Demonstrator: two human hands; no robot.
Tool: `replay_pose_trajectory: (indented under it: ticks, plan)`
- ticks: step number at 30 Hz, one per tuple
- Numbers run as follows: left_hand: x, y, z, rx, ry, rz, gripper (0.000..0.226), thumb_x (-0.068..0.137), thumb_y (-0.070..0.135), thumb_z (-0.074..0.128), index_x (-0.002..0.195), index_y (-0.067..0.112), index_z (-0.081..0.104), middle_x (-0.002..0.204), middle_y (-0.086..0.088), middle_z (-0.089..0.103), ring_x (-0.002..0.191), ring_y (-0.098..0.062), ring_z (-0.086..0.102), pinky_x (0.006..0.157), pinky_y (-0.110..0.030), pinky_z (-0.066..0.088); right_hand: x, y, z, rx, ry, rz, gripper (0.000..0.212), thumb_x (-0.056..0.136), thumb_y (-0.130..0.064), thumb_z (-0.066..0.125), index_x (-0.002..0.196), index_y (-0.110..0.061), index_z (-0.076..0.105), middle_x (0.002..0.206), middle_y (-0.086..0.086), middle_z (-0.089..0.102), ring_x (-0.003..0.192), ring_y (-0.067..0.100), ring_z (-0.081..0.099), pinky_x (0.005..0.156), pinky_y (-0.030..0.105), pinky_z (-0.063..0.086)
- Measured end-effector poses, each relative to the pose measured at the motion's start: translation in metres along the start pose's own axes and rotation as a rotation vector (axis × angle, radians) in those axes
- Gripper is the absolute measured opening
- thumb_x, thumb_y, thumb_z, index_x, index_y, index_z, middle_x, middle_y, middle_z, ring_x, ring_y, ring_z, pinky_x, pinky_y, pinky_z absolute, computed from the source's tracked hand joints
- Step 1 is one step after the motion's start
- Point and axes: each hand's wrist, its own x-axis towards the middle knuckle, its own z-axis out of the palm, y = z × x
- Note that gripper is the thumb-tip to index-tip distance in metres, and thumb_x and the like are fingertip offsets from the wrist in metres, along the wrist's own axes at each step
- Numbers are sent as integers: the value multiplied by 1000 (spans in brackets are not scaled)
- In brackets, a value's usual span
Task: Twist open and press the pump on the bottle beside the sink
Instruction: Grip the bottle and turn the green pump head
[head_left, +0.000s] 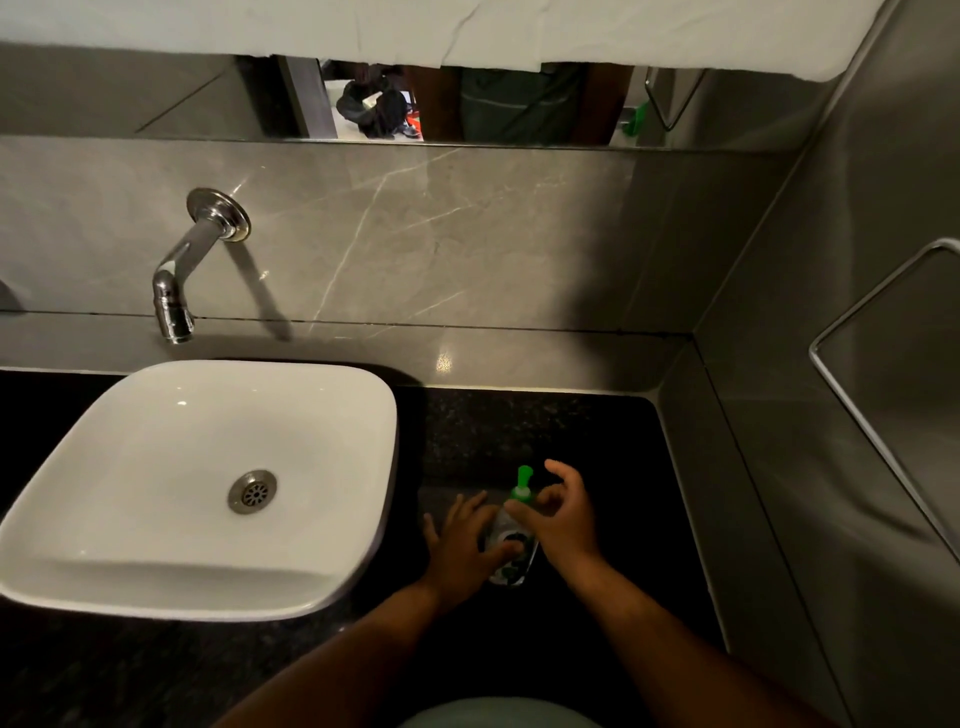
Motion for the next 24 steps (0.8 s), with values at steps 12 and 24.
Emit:
replay_pose_trajectory:
  ticks: [12,24]
  plan:
    - [8,12,-10,-51,-21,-76,61,80,62,58,132,33,46,154,8,28,145,-15,11,109,-59,-13,11,-15,-4,5,-89,-46,68,68,-6,81,128,-9,49,86,1,63,81,4,60,70,5,47]
    - [10,15,-6,-1,19,-93,64,78,65,56,134,37,43,153,9,30,145,-16,11,108,-62,-12,16,-13,9,68,-87,56,78,70,-12,81,138,-15,42,118,12,66,96,9,64,67,12,53]
